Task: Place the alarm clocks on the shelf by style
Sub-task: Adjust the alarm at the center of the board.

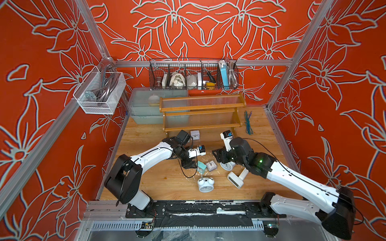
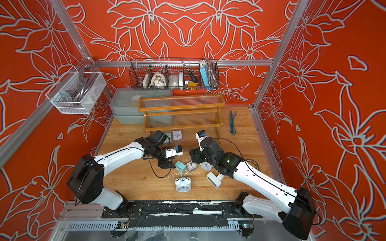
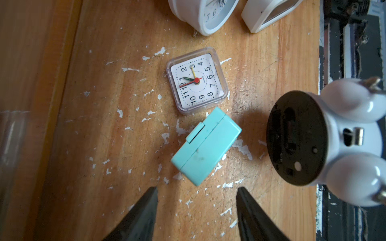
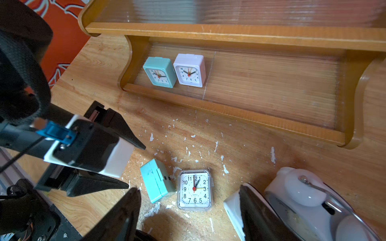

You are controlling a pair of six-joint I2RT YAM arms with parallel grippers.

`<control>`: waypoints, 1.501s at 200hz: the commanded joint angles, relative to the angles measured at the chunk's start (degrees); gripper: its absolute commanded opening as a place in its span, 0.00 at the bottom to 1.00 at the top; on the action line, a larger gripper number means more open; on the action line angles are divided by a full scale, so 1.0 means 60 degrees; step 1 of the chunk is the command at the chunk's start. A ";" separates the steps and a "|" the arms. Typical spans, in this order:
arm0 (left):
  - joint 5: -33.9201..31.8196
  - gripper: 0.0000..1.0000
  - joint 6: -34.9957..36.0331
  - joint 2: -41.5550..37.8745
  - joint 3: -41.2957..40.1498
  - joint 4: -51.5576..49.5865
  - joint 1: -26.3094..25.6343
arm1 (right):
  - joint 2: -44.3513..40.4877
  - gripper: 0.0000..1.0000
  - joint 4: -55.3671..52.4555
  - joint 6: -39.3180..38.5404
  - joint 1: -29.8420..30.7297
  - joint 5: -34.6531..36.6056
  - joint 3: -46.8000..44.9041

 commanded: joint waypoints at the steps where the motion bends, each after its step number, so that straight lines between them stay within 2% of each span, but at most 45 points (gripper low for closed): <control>1: -0.0039 0.61 0.0260 0.0266 0.0197 0.0041 -0.0215 | -0.0267 0.78 -0.0039 -0.0035 0.0035 0.0402 -0.0234; 79: -0.0112 0.60 0.0253 0.1020 0.0534 0.0299 -0.0560 | -0.0318 0.78 0.0102 -0.0079 0.0025 0.0453 -0.0456; 120: -0.0119 0.55 0.0268 0.1167 0.0503 0.0285 -0.0730 | -0.0353 0.78 0.0130 -0.0064 0.0013 0.0554 -0.0610; 185: -0.0377 0.34 0.0788 0.0783 0.0243 0.0225 -0.0810 | -0.0227 0.75 0.0219 -0.0006 0.0022 0.0555 -0.0670; 210: -0.0712 0.30 0.0782 0.0418 -0.0038 0.0283 -0.0784 | -0.0108 0.73 0.0211 -0.0013 0.0009 0.0504 -0.0627; 300: -0.1167 0.29 -0.1304 -0.0493 -0.0670 0.0921 0.0457 | 0.0737 0.72 0.0596 0.0221 0.0026 -0.0506 -0.0421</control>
